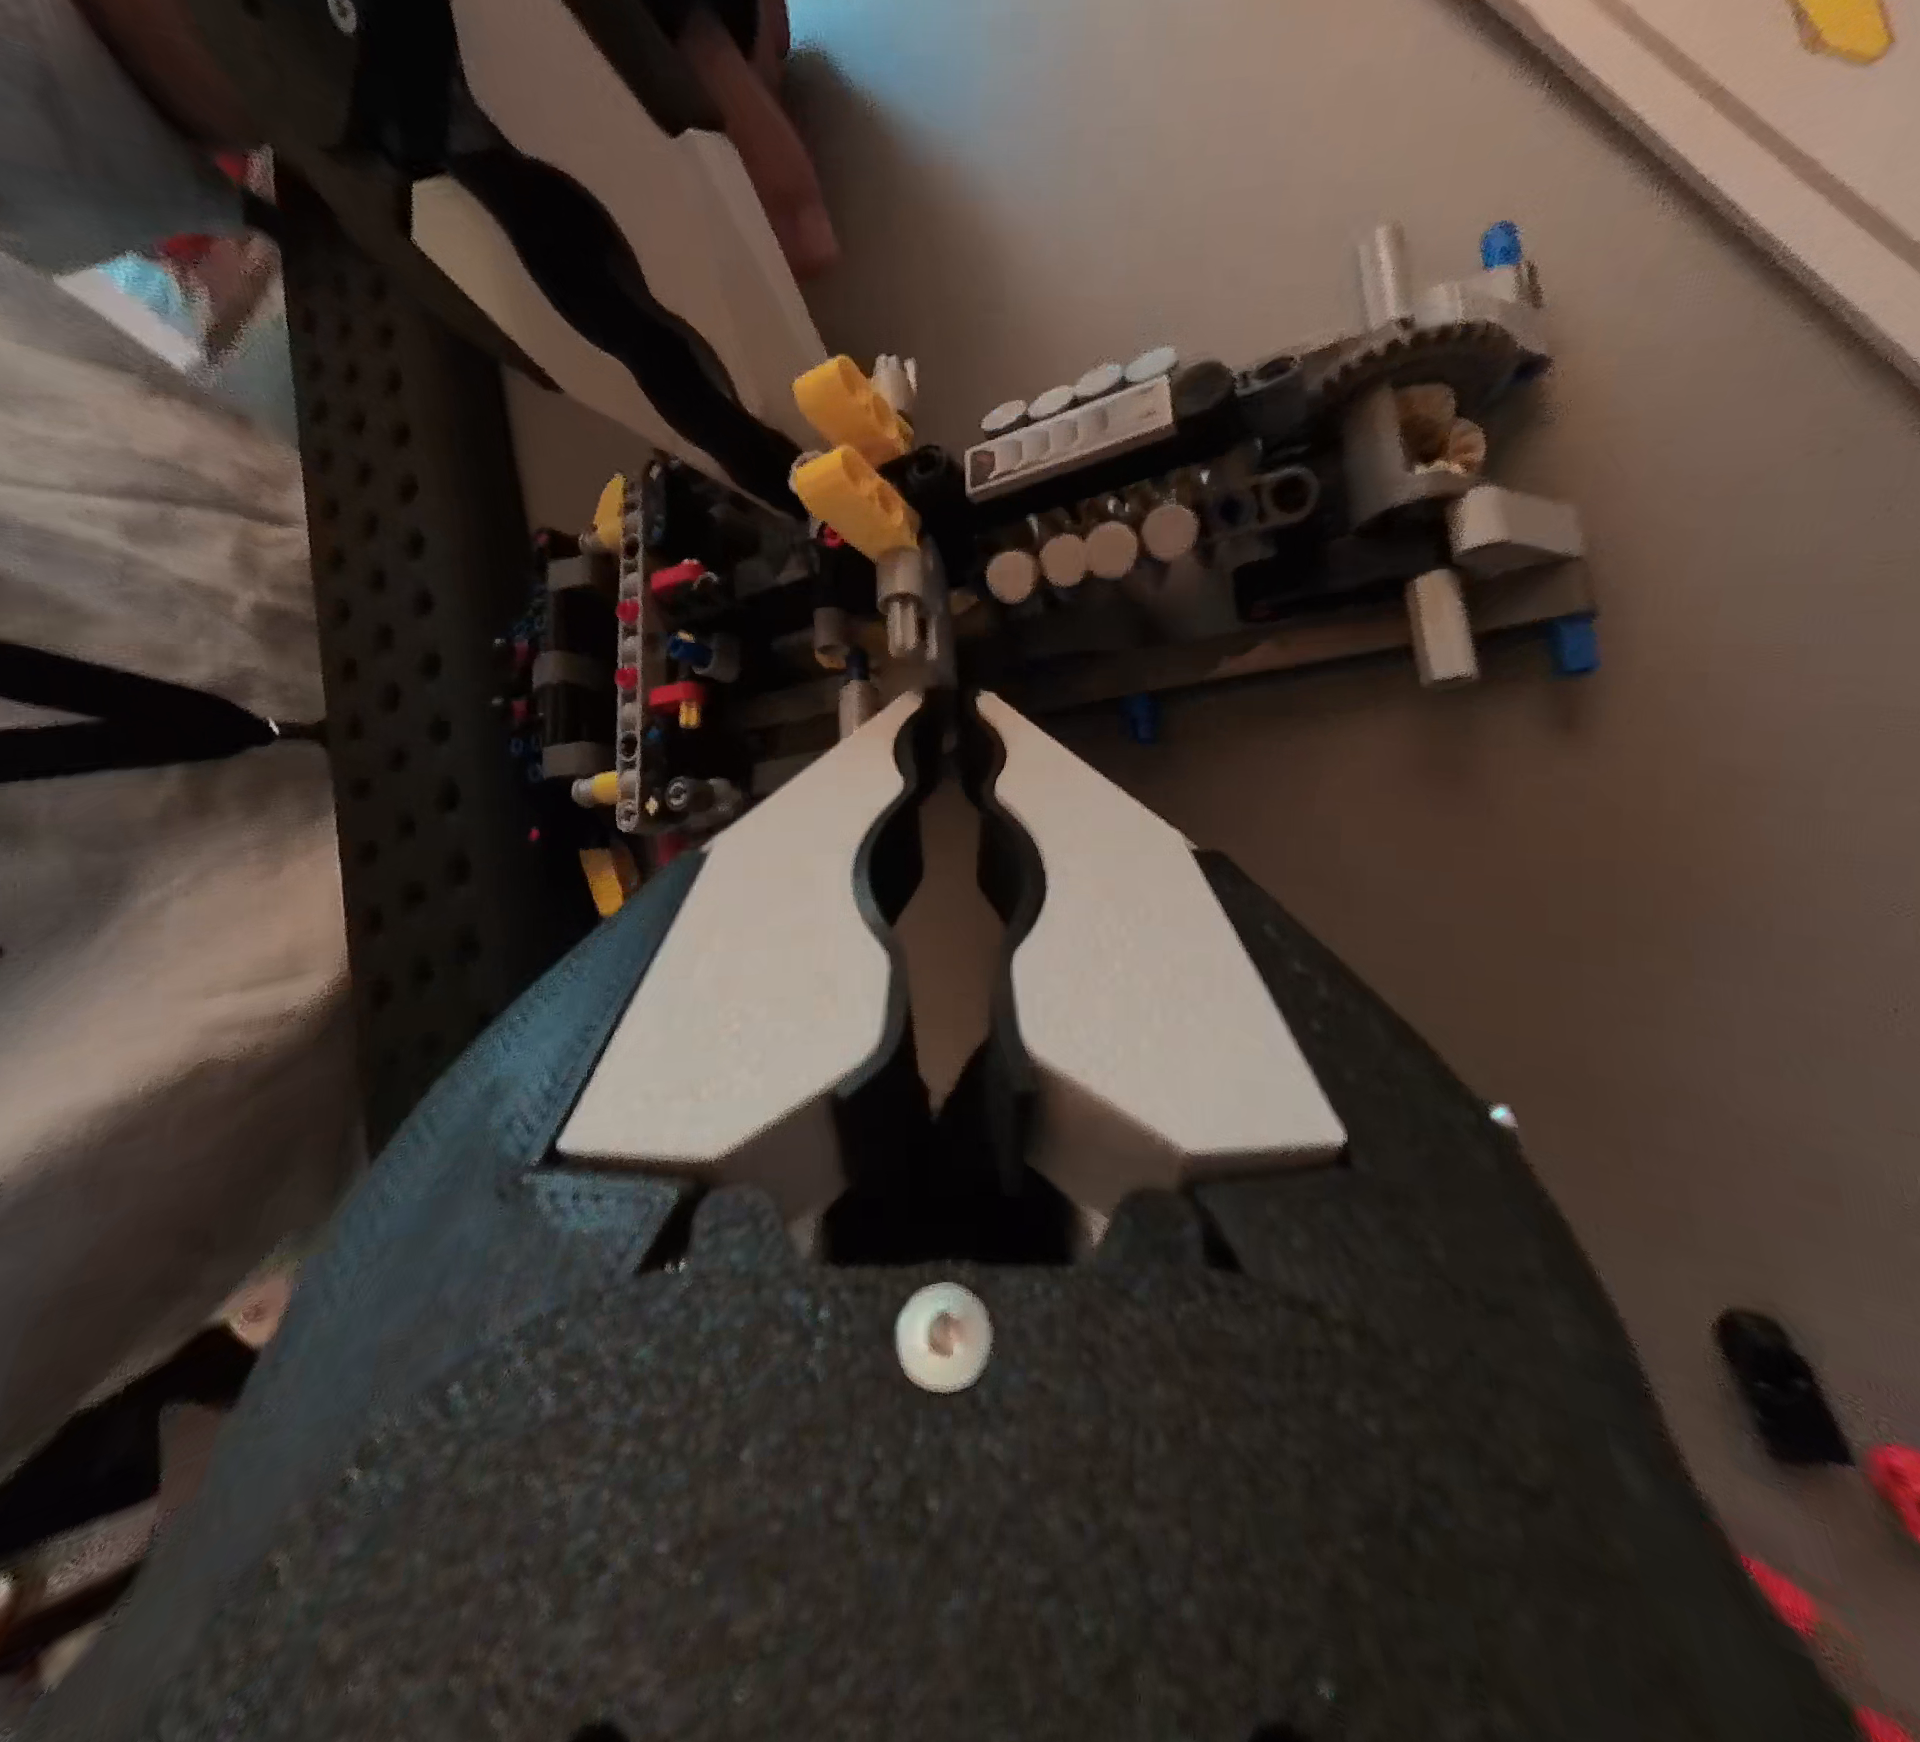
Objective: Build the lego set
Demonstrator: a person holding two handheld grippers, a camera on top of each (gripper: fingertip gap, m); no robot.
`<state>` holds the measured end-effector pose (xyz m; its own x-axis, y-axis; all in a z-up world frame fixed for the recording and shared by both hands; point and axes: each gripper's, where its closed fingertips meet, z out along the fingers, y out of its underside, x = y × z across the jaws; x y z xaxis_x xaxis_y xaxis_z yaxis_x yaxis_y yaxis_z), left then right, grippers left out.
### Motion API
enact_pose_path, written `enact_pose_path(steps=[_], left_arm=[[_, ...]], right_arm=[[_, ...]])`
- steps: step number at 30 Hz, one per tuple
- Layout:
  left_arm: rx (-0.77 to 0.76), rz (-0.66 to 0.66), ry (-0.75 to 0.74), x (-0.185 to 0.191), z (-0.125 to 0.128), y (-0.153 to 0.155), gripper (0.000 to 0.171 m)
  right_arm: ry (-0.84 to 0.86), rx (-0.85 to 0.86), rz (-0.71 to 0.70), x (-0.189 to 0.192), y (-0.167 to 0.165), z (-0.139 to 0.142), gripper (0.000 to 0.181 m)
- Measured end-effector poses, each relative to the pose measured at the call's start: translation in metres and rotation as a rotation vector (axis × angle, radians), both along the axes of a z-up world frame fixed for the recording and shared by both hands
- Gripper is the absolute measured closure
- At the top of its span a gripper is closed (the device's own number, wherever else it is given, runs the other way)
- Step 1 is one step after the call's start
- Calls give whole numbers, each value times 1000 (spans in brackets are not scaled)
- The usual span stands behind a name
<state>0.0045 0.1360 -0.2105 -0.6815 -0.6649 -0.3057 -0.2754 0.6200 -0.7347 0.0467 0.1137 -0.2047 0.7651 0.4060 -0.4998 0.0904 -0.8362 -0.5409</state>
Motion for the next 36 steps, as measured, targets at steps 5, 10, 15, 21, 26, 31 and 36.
enact_pose_path(steps=[5, 10, 15, 21, 26, 31, 36], left_arm=[[-5, -7, 8, 1, 0, -1, 166], [3, -10, 4, 2, 0, -1, 166], [-2, -8, 10, 2, 0, -1, 167], [-6, -4, 14, 3, 0, -2, 167], [-4, -1, 10, 2, 1, -2, 166], [-8, -4, 11, 2, 1, -2, 166], [-7, -35, 12, 2, 1, -2, 166]], right_arm=[[-73, -24, 125, 1, -1, -2, 179], [-2, -90, 146, -1, -7, -1, 179], [34, -94, 66, -3, -6, -1, 179], [55, -100, -118, -3, -4, -1, 180], [44, -6, -225, -1, -5, -1, 177], [-124, 226, -154, 9, -14, 19, 162], [-377, 393, 8, -14, -18, 12, 158]])
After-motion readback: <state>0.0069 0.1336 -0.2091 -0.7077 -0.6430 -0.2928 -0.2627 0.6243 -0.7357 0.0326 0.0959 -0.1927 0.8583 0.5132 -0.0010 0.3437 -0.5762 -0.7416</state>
